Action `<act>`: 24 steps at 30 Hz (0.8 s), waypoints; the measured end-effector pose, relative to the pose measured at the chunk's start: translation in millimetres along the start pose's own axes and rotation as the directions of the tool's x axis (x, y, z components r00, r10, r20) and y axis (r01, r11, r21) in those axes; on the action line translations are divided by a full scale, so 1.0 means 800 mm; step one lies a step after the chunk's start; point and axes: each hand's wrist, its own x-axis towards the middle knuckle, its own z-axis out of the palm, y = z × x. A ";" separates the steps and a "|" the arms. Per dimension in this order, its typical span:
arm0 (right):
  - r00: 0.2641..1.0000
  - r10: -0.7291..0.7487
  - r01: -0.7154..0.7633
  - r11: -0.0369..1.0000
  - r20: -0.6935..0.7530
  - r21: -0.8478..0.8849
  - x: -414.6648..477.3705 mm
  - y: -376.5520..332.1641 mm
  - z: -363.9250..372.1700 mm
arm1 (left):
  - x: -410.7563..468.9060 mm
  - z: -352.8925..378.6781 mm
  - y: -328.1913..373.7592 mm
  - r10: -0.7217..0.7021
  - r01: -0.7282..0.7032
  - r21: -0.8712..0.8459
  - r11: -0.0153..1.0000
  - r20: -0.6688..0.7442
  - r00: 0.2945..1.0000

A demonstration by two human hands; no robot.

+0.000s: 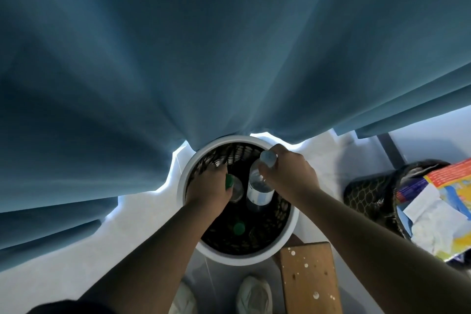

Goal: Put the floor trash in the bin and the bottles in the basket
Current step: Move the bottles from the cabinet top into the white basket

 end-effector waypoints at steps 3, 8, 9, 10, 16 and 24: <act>0.999 0.005 -0.003 0.999 -0.037 0.049 0.005 -0.001 -0.005 | 0.000 0.016 -0.010 -0.029 0.028 0.021 0.999 0.021 0.999; 0.987 -0.058 0.073 0.992 -0.150 0.098 0.011 -0.003 -0.005 | -0.007 0.043 -0.026 -0.080 0.081 -0.010 0.997 0.084 0.993; 0.983 -0.072 0.093 0.989 -0.170 0.117 0.012 -0.004 -0.004 | -0.009 0.047 -0.029 -0.083 0.085 -0.015 0.996 0.097 0.992; 0.980 -0.079 0.105 0.985 -0.184 0.139 0.012 -0.006 -0.004 | -0.010 0.050 -0.032 -0.083 0.085 -0.020 0.996 0.106 0.991; 0.976 0.014 0.064 0.937 -0.218 0.344 0.017 -0.017 0.007 | -0.014 0.050 -0.045 -0.112 0.122 -0.107 0.987 0.098 0.989; 0.951 0.310 -0.215 0.709 -0.022 0.672 0.036 0.007 0.038 | -0.011 0.038 -0.053 -0.168 0.175 -0.275 0.945 0.051 0.985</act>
